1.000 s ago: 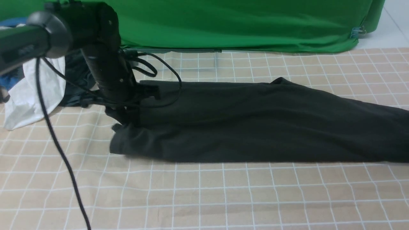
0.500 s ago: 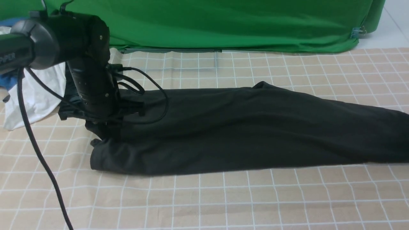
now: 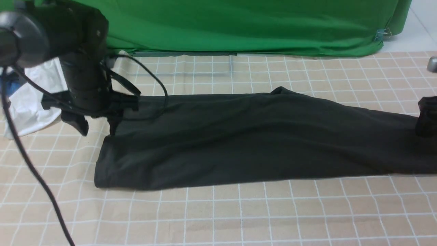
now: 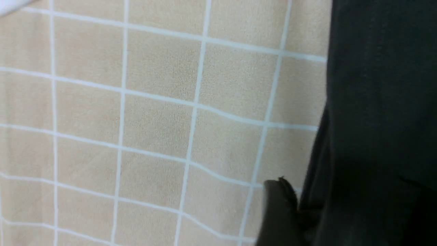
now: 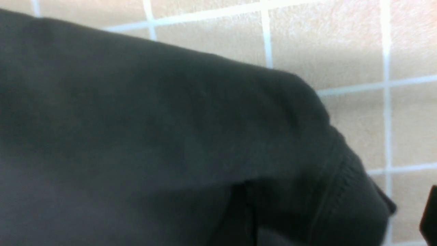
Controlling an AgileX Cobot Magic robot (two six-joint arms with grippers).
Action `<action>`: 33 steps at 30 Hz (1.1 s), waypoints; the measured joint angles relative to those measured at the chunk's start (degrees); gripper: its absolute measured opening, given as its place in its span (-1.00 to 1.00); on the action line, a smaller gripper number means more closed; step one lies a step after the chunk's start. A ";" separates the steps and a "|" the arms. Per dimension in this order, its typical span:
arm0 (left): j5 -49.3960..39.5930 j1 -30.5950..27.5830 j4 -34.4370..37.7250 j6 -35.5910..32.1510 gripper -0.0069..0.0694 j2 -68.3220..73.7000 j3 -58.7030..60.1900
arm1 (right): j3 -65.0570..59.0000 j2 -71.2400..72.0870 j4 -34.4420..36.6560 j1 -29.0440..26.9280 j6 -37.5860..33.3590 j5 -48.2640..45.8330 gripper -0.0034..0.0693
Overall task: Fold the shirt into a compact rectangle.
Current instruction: 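Pull the folded dark garment lengthwise by its ends to straighten it flat on the table, then fold the right end of the dark garment over onto its left end with the right gripper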
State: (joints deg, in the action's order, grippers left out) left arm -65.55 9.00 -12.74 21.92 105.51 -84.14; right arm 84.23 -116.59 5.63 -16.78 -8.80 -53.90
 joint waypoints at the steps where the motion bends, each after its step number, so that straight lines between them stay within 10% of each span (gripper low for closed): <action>1: 0.00 0.00 1.31 0.05 -0.07 -1.50 0.00 | 0.00 -0.67 -0.20 0.00 0.08 -0.14 0.99; 6: 0.08 0.00 9.82 -1.15 -0.64 -8.16 0.00 | 0.00 -2.02 -0.37 0.00 0.12 -0.18 0.90; 14: 0.04 0.00 26.30 -9.39 -0.79 -22.78 0.00 | 0.13 -2.25 0.32 0.74 -0.96 -0.78 -0.61; 33: -4.57 0.00 21.18 -10.39 -0.79 -40.14 0.00 | 17.20 9.11 -2.47 7.06 5.81 -15.79 -0.61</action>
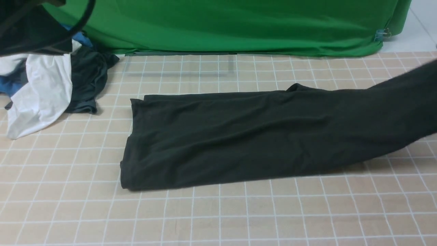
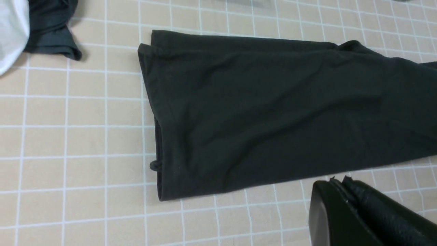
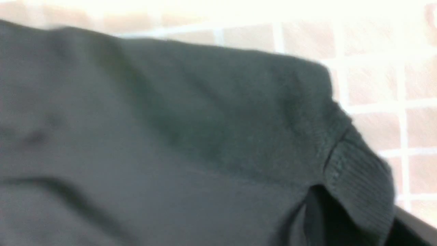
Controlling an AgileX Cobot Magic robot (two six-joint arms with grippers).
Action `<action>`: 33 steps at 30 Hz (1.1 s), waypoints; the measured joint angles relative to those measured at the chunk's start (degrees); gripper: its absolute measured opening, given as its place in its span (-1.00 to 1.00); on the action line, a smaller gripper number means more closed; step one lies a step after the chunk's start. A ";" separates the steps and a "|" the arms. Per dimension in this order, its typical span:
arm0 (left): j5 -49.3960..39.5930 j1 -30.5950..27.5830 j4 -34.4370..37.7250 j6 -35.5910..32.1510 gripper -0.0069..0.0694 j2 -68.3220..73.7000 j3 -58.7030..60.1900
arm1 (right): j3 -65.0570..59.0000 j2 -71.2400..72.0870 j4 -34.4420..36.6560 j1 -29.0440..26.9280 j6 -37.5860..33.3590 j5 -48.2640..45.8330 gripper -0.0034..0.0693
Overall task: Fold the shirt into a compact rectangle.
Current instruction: 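Fold the right end of the dark garment over onto its left end with the right gripper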
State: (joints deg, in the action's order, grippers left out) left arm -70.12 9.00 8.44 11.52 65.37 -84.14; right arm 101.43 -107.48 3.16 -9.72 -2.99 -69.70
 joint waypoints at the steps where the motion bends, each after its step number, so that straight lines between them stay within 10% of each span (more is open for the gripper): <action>1: 0.00 0.00 -0.15 0.00 -0.79 0.04 0.00 | 0.58 0.39 0.13 1.57 0.39 0.00 -0.61; 18: 5.93 0.00 3.86 0.05 -0.79 0.01 11.51 | 15.68 -7.06 10.03 38.57 11.84 7.96 -0.61; 33: 7.96 0.00 3.96 -0.16 -0.79 -0.51 14.84 | 18.03 -22.64 20.52 50.76 14.00 25.39 -0.61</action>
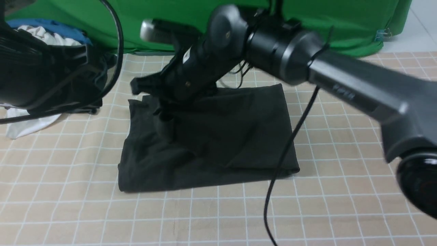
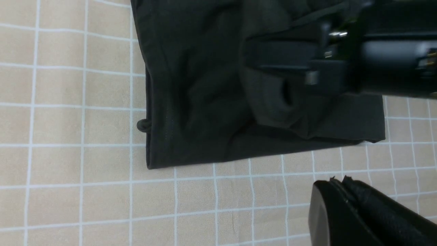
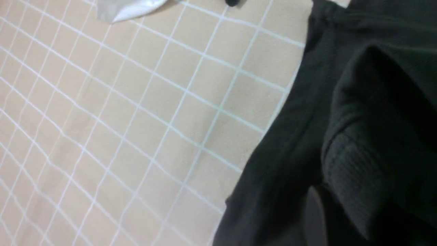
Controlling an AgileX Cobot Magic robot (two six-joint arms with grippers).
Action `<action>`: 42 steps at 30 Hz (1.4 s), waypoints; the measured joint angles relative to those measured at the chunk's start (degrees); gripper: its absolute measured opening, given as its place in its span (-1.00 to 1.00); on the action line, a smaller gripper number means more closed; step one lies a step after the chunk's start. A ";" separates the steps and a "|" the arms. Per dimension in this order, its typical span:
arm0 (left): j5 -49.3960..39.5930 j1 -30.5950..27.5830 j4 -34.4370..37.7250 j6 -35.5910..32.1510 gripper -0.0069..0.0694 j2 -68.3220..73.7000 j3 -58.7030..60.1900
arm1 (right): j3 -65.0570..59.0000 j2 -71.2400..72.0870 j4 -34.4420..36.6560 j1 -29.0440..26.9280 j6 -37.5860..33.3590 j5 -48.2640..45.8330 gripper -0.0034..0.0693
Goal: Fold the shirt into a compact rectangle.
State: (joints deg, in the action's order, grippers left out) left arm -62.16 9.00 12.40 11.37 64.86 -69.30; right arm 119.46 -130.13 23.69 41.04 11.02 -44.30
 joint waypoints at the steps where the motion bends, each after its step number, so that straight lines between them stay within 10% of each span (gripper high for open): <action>1: 0.07 0.00 0.00 0.00 -0.79 0.00 0.00 | 0.00 -0.45 0.00 0.24 0.21 0.82 -0.61; 14: 2.06 0.00 -0.19 0.37 -0.79 0.00 0.00 | 0.67 -3.25 2.71 1.55 -4.55 4.93 0.39; 18: 2.45 0.00 -0.69 3.08 -0.79 0.24 0.00 | 3.13 -0.70 -1.07 -2.32 -11.02 -4.85 0.16; 24: 5.54 0.00 -0.63 6.14 -0.79 6.31 0.00 | 8.67 6.96 -11.66 -13.07 -13.07 -20.94 -0.75; 42: 15.08 0.00 -2.48 7.60 -0.79 41.10 0.07 | -8.94 22.95 -13.13 -21.16 -23.14 -25.91 -0.80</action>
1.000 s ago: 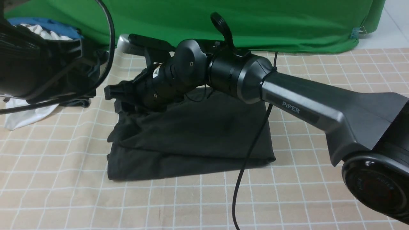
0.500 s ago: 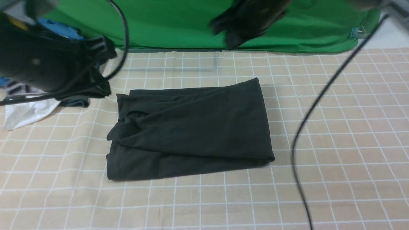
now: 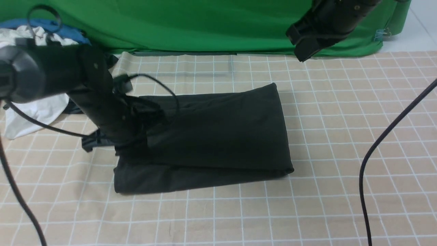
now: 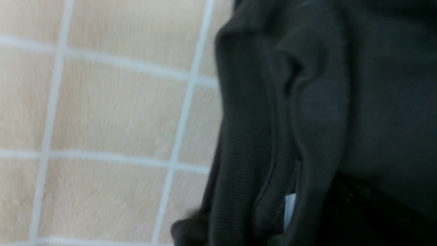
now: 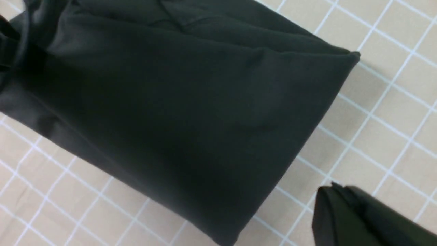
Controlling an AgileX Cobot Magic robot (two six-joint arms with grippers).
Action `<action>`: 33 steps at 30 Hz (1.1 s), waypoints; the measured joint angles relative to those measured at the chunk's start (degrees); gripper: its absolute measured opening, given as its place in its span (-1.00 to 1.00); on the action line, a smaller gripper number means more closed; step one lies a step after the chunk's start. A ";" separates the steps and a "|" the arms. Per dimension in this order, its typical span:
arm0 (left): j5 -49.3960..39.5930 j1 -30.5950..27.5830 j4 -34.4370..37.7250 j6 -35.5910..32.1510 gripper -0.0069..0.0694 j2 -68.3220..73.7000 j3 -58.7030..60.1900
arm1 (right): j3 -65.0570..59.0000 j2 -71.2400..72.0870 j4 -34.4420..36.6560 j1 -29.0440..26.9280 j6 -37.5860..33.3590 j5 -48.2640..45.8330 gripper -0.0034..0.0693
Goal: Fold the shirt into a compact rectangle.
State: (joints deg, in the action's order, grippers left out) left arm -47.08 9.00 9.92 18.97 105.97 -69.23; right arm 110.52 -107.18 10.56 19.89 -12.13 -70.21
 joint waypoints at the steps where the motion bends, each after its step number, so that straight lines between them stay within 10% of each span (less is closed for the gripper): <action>1: -0.66 0.00 0.10 0.00 -0.79 0.00 0.00 | -0.06 0.17 0.00 0.00 -0.05 0.00 -0.80; 28: -1.50 -2.33 -7.99 6.47 -0.77 -4.89 -8.96 | -0.10 0.62 0.18 0.00 -0.19 0.44 -0.80; 33: -2.80 -2.33 -9.15 5.04 -0.51 0.36 -9.30 | -0.10 0.62 0.20 0.00 -0.19 0.44 -0.80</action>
State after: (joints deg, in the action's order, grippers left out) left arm -49.88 6.67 0.78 24.01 106.32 -78.53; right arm 110.41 -106.56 10.76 19.89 -12.32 -69.77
